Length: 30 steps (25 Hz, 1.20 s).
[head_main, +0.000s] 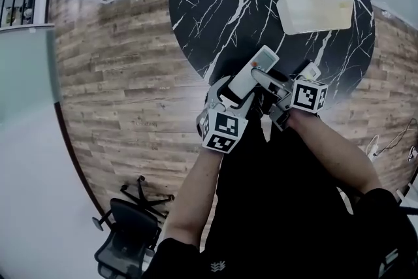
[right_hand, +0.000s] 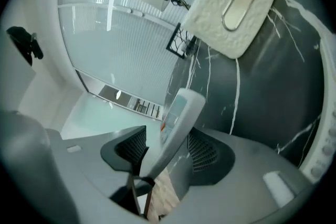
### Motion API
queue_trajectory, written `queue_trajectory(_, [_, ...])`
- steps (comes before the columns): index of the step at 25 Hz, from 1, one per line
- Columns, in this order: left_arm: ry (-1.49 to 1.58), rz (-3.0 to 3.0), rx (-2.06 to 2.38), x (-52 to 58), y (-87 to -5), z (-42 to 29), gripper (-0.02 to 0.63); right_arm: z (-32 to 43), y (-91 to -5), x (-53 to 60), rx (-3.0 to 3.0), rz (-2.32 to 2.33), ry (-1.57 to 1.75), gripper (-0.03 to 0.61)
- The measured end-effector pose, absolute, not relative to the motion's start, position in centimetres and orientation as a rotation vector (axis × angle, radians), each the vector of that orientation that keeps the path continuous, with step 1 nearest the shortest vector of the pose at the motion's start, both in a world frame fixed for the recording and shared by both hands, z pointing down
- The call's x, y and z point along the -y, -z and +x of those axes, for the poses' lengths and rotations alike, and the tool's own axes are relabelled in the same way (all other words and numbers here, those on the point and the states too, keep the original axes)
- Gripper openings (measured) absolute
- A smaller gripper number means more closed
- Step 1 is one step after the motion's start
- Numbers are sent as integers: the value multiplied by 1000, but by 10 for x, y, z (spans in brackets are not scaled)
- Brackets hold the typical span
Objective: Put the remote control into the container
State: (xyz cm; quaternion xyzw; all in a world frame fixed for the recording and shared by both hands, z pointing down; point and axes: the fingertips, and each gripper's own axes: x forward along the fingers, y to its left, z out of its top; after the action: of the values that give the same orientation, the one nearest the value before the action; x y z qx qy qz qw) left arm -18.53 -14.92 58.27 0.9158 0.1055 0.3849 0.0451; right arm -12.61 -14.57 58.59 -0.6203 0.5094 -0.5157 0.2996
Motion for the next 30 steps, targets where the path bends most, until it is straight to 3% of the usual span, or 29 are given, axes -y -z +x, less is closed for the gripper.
queue_trajectory(3, [-1133,2803,-318,151,-569,-181,291,-104,-562,150,-1350,-1623,1294,213])
queue_trajectory(15, [-975,2854,-389,147,-514,-153,291,-48,-496,148,-1320,-1637,1036,240])
queue_trajectory(19, [-954,2853,-382,146,-508,-150,291,-39,-480,148,-1366,-1680,1004,196])
queue_trajectory(22, [-929,2840,-401,142,-504,-146,291,-32,-472,141,-1354,-1744,976,118])
queue_trajectory(30, [-855,2842,-491,126,-497,-128,295,-26,-423,131,-1533,-1952,800,106])
